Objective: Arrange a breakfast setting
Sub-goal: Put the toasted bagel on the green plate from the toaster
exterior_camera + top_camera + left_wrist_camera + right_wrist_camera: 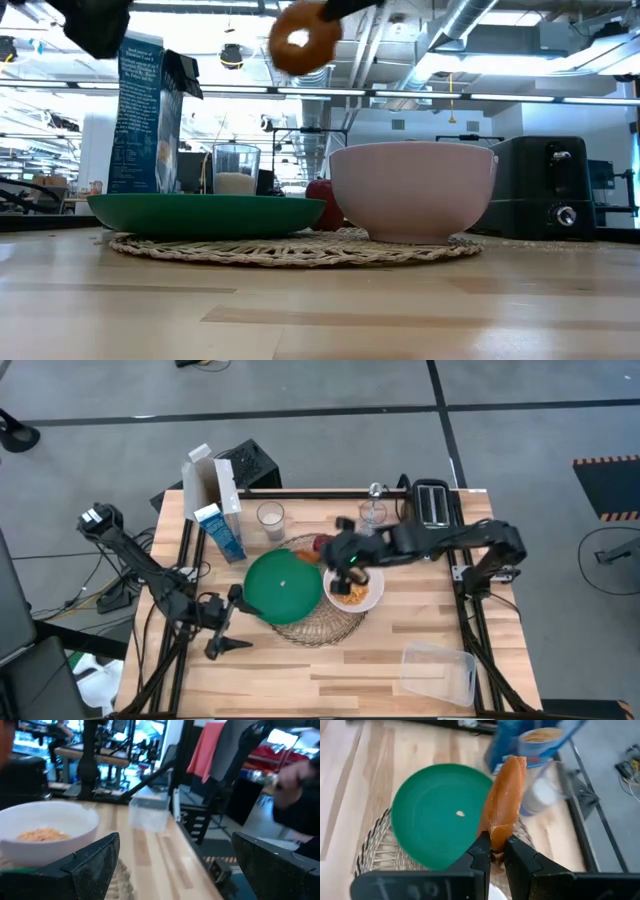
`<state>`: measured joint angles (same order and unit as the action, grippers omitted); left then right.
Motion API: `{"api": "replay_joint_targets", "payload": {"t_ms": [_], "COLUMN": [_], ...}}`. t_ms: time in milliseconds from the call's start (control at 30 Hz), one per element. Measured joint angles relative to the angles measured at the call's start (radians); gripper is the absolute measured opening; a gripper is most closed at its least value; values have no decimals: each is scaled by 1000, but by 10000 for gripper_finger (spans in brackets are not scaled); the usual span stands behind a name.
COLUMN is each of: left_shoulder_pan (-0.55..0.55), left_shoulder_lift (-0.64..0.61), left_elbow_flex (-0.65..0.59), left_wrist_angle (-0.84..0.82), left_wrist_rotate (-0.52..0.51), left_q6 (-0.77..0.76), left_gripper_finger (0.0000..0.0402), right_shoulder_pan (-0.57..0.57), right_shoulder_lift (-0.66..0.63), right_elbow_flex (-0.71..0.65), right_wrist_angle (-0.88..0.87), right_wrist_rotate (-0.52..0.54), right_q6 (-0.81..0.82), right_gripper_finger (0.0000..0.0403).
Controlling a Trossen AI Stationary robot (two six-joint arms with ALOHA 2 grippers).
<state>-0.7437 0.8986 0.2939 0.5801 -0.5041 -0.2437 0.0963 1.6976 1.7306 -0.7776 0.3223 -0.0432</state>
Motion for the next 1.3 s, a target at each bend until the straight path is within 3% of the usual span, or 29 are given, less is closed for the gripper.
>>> {"api": "replay_joint_targets", "payload": {"t_ms": [300,700,967,1300], "left_shoulder_pan": [-43,-43,-42,-42], "left_shoulder_lift": [-32,-28,-28,-28], "left_elbow_flex": [0,0,0,0], "left_wrist_angle": [78,72,59,59], "left_wrist_rotate": [3,-10,-50,-53], "left_q6": [-5,-4,-4,-5], "left_gripper_finger": [369,369,369,369], "right_shoulder_pan": [76,99,76,58], "right_shoulder_lift": [232,459,545,564], "right_elbow_flex": [0,0,0,2], "right_wrist_angle": [114,355,430,418], "right_wrist_rotate": [150,165,276,278], "right_q6": [-119,-348,-388,-375], "right_gripper_finger": [66,66,66,66]}}
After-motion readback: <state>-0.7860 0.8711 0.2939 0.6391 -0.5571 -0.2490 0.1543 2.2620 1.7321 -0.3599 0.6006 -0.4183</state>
